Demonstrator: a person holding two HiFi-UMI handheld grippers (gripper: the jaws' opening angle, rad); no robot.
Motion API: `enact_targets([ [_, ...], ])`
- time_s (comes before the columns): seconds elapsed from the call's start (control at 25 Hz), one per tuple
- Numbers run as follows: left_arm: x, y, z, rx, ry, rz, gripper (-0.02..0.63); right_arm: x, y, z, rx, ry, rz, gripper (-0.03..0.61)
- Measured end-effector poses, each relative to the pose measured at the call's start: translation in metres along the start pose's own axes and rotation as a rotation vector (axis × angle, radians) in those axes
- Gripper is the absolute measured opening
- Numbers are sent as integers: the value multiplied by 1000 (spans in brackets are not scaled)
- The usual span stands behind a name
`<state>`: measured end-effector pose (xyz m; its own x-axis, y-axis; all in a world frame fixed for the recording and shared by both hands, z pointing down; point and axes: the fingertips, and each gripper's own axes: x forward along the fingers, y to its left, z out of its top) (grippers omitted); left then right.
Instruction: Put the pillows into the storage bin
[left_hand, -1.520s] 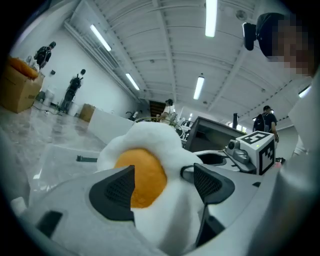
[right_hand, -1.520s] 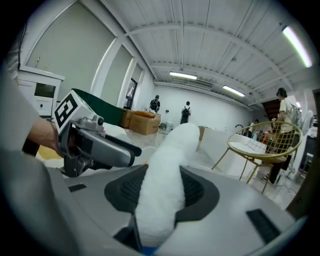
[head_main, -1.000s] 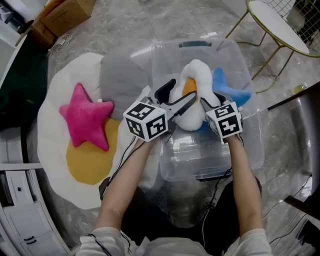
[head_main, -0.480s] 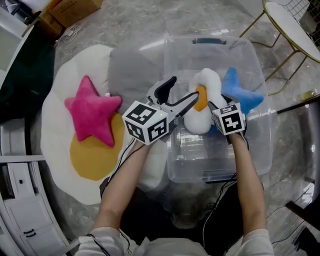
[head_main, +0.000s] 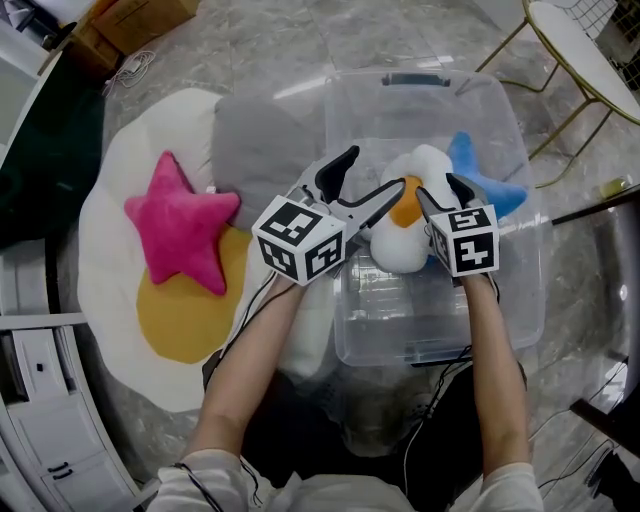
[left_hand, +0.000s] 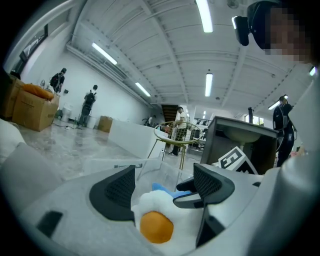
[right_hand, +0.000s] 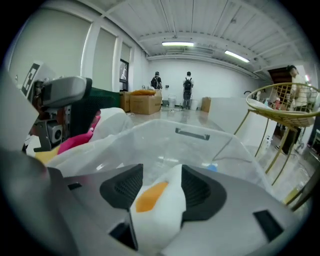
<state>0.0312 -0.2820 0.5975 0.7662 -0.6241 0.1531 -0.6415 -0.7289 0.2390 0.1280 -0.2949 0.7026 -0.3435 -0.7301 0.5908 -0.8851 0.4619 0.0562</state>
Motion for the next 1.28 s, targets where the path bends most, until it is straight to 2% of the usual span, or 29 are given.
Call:
enact_targets([
  [0.08,0,3,2,-10,-15,13,374,-8,5,12,8,-40,8,233],
  [0.2,2,0,-3,-22,-8,30,371,-20,26,24,63,-98,91,233],
  [0.36,0,-5,-8,34,26,32,370,-31,61,42,78,-167,200,233],
  [0.52,-20,24,-10,22,34,123,370,-38,104,57,88,-248,308,233],
  [0.6,-40,43,-3,-6,16,195,370,-47,137,71,129,-303,400,233],
  [0.72,-77,67,29,-59,-51,301,370,-67,181,89,169,-374,532,233],
  [0.8,-105,80,51,-31,-81,359,370,-74,204,93,162,-394,588,233],
  [0.88,-146,96,54,41,-63,454,370,-78,225,92,145,-386,633,233],
  [0.96,-199,116,34,81,-16,599,370,-82,241,92,127,-380,678,234],
  [1.0,-225,127,16,74,9,679,370,-85,245,91,122,-379,699,234],
  [1.08,-267,146,-26,7,40,816,370,-88,241,82,118,-364,725,234],
  [1.16,-301,157,-64,-89,39,918,370,-89,233,68,126,-335,733,234],
  [1.28,-347,172,-100,-181,27,1077,370,-84,226,54,165,-276,754,235],
])
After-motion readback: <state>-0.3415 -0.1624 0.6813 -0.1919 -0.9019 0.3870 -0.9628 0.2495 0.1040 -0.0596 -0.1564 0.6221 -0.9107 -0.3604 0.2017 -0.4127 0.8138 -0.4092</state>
